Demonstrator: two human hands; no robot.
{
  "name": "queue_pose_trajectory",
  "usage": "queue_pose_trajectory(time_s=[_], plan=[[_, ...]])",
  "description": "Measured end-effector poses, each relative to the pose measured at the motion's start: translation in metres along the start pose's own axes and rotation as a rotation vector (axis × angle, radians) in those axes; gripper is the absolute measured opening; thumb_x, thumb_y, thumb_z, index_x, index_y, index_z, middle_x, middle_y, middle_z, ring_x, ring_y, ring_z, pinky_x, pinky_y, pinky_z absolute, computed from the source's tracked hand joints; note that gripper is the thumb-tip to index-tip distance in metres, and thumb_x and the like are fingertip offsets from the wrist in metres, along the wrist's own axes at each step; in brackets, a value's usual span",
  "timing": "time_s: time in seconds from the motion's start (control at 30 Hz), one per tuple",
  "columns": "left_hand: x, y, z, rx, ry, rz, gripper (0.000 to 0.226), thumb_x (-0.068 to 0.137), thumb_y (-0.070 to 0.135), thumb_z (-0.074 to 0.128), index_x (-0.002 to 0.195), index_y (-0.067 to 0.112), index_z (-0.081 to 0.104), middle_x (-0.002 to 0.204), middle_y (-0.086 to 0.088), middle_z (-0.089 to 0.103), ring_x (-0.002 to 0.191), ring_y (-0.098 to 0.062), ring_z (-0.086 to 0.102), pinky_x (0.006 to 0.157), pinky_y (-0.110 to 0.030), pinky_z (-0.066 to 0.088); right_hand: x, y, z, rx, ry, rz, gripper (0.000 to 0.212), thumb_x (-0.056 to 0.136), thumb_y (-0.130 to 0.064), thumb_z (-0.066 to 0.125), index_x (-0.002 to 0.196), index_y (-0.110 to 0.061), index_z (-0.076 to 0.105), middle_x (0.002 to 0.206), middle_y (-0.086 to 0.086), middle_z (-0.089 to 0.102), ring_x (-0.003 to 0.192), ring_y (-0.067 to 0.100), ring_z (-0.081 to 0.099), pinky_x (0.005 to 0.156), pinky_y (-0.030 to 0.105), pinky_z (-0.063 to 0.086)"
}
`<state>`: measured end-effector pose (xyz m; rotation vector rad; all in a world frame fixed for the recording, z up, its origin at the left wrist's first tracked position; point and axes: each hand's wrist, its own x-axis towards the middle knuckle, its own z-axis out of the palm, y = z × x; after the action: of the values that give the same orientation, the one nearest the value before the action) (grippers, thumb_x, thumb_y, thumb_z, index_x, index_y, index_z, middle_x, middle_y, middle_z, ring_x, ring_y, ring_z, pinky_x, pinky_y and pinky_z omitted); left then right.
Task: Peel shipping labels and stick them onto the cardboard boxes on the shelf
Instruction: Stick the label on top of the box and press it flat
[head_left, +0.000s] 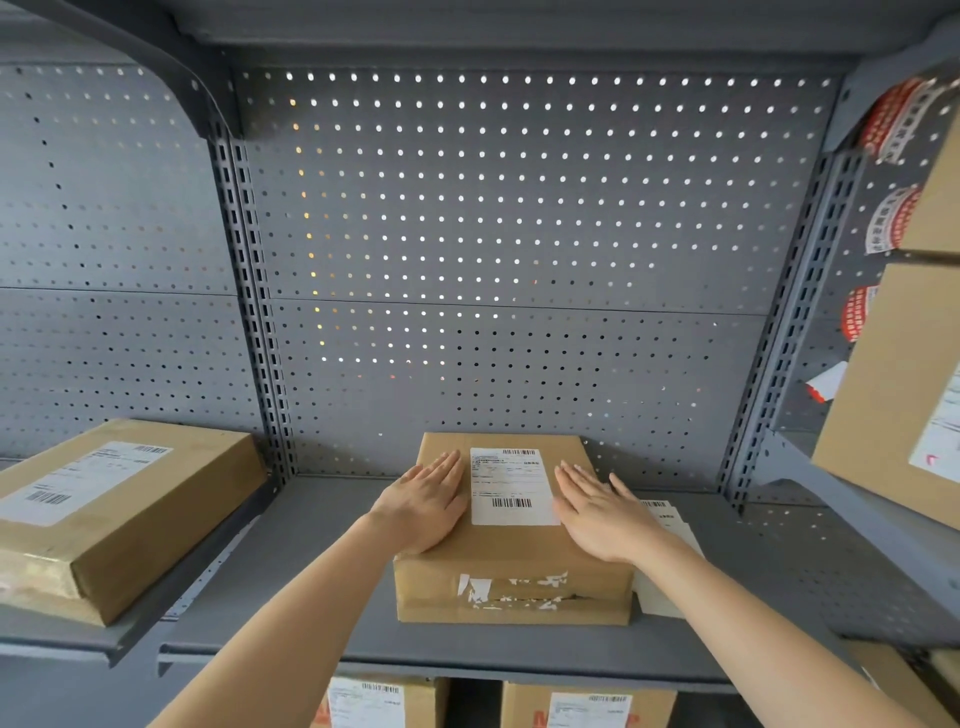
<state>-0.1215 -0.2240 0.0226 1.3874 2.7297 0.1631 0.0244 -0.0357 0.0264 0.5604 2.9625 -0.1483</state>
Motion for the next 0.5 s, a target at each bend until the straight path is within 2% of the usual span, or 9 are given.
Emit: queue_pose_trajectory(time_s=[0.2,0.5], plan=[[0.000,0.033,0.004,0.010,-0.073,0.052,0.061,0.100,0.043,0.014,0.150,0.015,-0.005,0.160,0.001,-0.009,0.146,-0.008,-0.007,0.117,-0.029,-0.006,0.003,-0.027,0.009,0.006,-0.008,-0.116,0.059,0.099,-0.047,0.004,0.150,-0.021,-0.010,0.158,-0.008,-0.015,0.145,0.005,-0.013,0.119,0.039,-0.010],[-0.002,0.019,0.004,0.006,-0.106,0.016,0.059,0.100,0.045,0.015,0.150,0.021,-0.005,0.160,0.008,-0.010,0.146,-0.004,-0.007,0.119,-0.031,-0.005,0.001,0.001,0.010,0.052,-0.015,-0.076,0.056,0.100,-0.046,0.006,0.151,-0.026,-0.007,0.158,-0.012,-0.014,0.144,0.003,-0.013,0.120,0.041,-0.008]])
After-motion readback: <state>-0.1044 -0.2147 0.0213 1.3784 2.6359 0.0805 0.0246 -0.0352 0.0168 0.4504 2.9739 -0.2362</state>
